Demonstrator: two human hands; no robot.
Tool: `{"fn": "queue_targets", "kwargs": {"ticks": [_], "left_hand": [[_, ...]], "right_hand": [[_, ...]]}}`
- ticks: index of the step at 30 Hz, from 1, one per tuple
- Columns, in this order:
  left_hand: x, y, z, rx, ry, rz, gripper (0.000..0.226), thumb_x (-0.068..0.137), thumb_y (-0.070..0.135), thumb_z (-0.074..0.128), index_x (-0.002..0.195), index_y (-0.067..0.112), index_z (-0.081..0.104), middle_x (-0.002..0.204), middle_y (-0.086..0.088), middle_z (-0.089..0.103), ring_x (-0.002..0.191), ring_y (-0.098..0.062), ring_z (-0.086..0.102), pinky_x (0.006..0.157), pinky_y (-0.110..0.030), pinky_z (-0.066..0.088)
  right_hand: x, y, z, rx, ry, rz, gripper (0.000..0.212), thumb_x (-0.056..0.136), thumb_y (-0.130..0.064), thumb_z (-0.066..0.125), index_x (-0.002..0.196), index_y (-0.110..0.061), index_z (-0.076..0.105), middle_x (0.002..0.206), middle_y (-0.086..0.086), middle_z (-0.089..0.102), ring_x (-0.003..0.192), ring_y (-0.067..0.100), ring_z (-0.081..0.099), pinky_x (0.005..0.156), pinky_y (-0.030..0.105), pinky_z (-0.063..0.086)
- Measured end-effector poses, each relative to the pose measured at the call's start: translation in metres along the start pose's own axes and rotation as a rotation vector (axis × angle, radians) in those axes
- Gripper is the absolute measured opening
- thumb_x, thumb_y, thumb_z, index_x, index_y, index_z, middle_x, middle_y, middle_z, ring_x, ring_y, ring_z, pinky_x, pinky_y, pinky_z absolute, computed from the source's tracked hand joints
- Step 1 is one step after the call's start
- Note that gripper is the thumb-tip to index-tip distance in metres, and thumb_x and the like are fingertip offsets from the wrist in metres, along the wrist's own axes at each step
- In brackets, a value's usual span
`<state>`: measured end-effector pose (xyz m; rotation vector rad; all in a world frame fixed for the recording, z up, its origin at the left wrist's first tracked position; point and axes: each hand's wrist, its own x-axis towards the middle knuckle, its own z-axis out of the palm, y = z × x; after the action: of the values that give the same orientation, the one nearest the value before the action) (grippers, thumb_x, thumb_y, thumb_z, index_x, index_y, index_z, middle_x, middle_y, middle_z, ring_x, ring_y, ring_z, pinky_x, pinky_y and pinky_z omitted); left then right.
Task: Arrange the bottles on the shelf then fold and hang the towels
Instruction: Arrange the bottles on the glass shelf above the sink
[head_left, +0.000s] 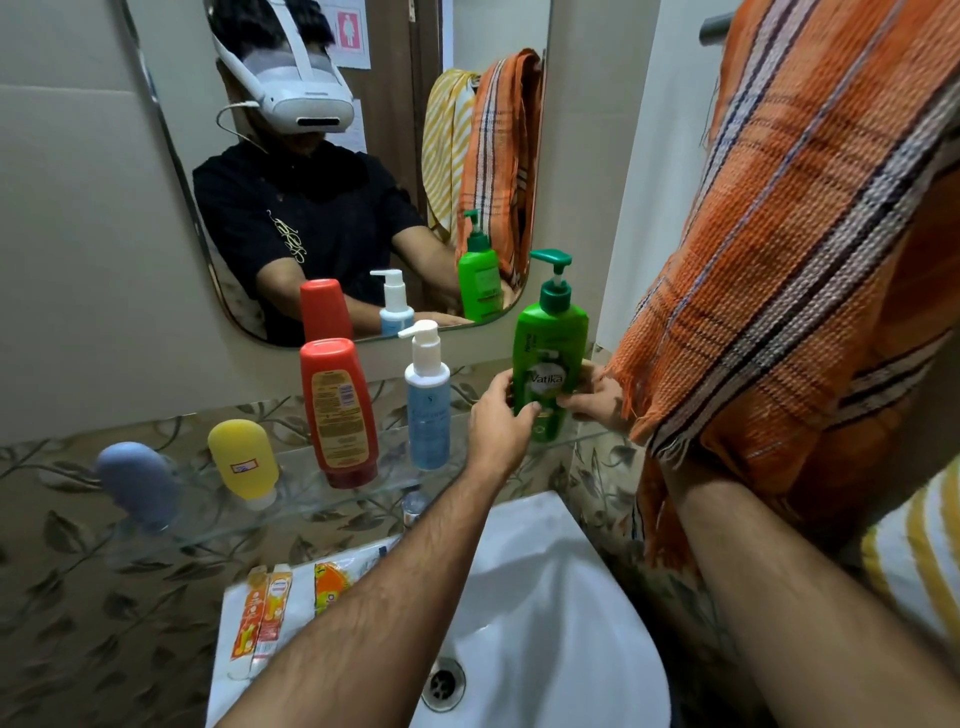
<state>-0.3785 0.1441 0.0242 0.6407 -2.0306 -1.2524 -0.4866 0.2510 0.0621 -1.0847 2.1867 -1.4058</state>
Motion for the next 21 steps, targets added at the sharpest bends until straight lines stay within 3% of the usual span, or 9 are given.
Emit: {"fn": "queue_targets", "kwargs": {"ticks": [2,5,7,14,17,21], "left_hand": [[0.0,-0.001,-0.001,0.023,0.015,0.012,0.048,0.087,0.017,0.071,0.132,0.02,0.054,0.123,0.002,0.066,0.112,-0.011,0.059,0.097,-0.032,0.048],[-0.002,-0.003,-0.002,0.034,0.033,0.018,0.045,0.087,0.016,0.07,0.13,0.019,0.057,0.122,0.002,0.067,0.106,-0.005,0.057,0.094,-0.028,0.046],[-0.003,-0.004,-0.002,0.032,0.046,0.019,0.044,0.087,0.015,0.07,0.128,0.018,0.058,0.121,0.002,0.067,0.102,-0.002,0.055,0.093,-0.026,0.047],[-0.008,-0.009,-0.004,0.023,0.067,0.006,0.042,0.089,0.014,0.069,0.129,0.018,0.057,0.12,0.002,0.068,0.102,-0.002,0.056,0.086,-0.019,0.046],[-0.01,-0.009,-0.002,0.021,0.076,-0.007,0.043,0.09,0.014,0.067,0.131,0.018,0.056,0.122,0.001,0.067,0.106,-0.006,0.058,0.09,-0.024,0.048],[-0.01,-0.008,0.0,0.021,0.087,-0.024,0.044,0.09,0.014,0.067,0.133,0.018,0.055,0.123,0.001,0.067,0.112,-0.012,0.06,0.094,-0.029,0.05]], "right_hand": [[-0.002,0.0,0.003,-0.012,0.007,0.048,0.049,0.093,0.006,0.057,0.14,0.001,0.041,0.133,0.03,0.055,0.098,0.025,0.058,0.065,0.024,0.049],[-0.003,-0.001,0.007,0.002,0.045,0.123,0.052,0.096,0.002,0.055,0.145,0.003,0.034,0.142,0.026,0.048,0.127,0.039,0.05,0.094,0.04,0.049],[-0.003,-0.002,0.011,0.008,0.056,0.134,0.051,0.097,0.004,0.052,0.144,0.007,0.033,0.144,0.028,0.045,0.133,0.042,0.044,0.107,0.049,0.041],[-0.002,-0.001,0.014,-0.03,0.023,0.149,0.054,0.096,0.001,0.056,0.144,0.009,0.033,0.148,0.025,0.043,0.138,0.039,0.041,0.115,0.048,0.032],[-0.001,0.0,0.011,-0.14,-0.02,0.129,0.055,0.098,-0.014,0.057,0.147,0.001,0.035,0.148,0.018,0.045,0.138,0.034,0.042,0.116,0.047,0.032],[-0.001,0.0,0.01,-0.16,-0.002,0.098,0.049,0.097,-0.012,0.058,0.142,-0.001,0.041,0.142,0.016,0.052,0.132,0.031,0.048,0.115,0.041,0.034]]}}
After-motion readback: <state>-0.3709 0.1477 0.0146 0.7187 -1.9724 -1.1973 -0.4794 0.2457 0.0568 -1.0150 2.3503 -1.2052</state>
